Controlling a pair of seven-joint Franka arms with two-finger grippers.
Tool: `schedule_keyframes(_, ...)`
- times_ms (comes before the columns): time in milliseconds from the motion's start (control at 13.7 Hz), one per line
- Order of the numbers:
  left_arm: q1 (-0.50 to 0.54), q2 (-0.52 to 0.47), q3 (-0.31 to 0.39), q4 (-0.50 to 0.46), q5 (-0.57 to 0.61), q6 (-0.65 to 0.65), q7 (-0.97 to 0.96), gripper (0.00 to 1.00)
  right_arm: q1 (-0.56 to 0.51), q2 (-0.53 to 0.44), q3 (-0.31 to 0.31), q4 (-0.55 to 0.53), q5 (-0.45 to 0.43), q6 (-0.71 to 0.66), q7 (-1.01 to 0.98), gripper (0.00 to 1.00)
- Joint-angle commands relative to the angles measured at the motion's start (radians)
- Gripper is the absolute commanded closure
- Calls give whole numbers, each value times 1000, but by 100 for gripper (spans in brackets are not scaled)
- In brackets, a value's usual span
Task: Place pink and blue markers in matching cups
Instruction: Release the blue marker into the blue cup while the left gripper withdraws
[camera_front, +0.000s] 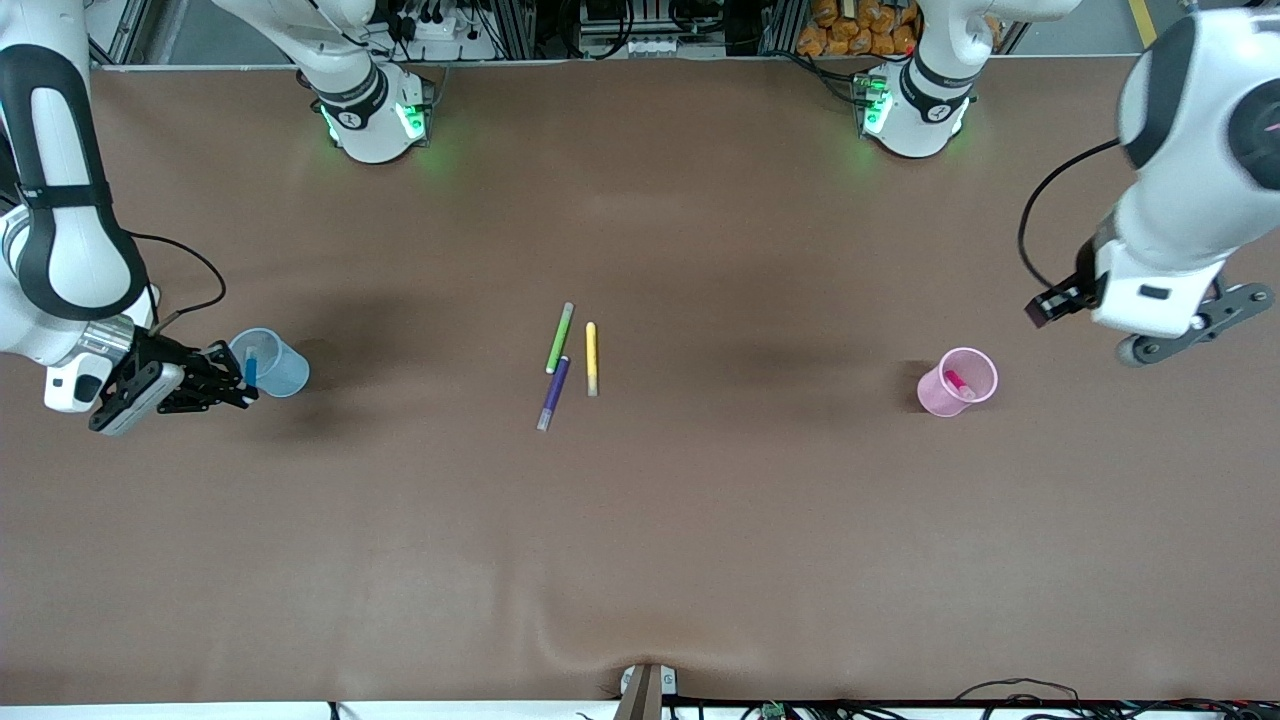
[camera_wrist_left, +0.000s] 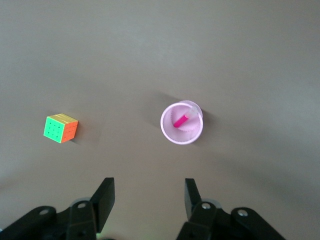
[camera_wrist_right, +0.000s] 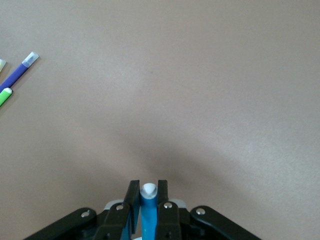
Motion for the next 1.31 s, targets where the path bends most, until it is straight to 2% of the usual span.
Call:
schedule_keyframes(0, 37, -45, -9, -5, -52, -42, 160, 33, -26, -43, 19, -84, 44, 55, -70, 100)
schedule_keyframes(218, 57, -73, -8, -3, -70, -62, 275, 11, -41, -44, 17, -87, 60, 45, -103, 100)
schedule_keyframes(291, 61, -88, -6, -5, -70, -65, 292, 10, -44, -44, 17, -87, 60, 36, -109, 100)
schedule_keyframes(364, 67, -95, -8, -5, -70, -71, 318, 5, -47, -44, 17, -87, 60, 17, -111, 84)
schedule_keyframes(437, 68, -108, -6, -6, -75, -73, 341, 0, -49, -44, 16, -84, 60, 2, -111, 40)
schedule_keyframes(509, 70, -116, -5, -6, -83, -79, 363, 0, -57, -44, 16, -81, 61, -6, -108, 16)
schedule_keyframes(582, 70, -124, -3, -6, -83, -80, 375, 0, -63, -44, 16, -81, 60, -20, -98, 13)
schedule_keyframes(728, 71, -138, -2, -6, -84, -80, 401, 0, -77, -43, 17, -66, 61, -43, -91, 20)
schedule_keyframes(801, 71, -145, -2, -6, -84, -80, 410, 0, -75, -43, 17, -47, 61, -55, -66, 20)
schedule_keyframes(873, 80, -150, -2, -6, -95, -80, 427, 0, -69, -44, 17, -15, 60, -96, -5, 17)
schedule_keyframes(946, 93, -161, -3, -6, -113, -80, 444, 0, -63, -44, 19, 20, 49, -131, 56, 0)
schedule_keyframes(1237, 107, -187, -3, -8, -135, -80, 452, 0, -40, -46, 21, 65, 40, -147, 228, 0)
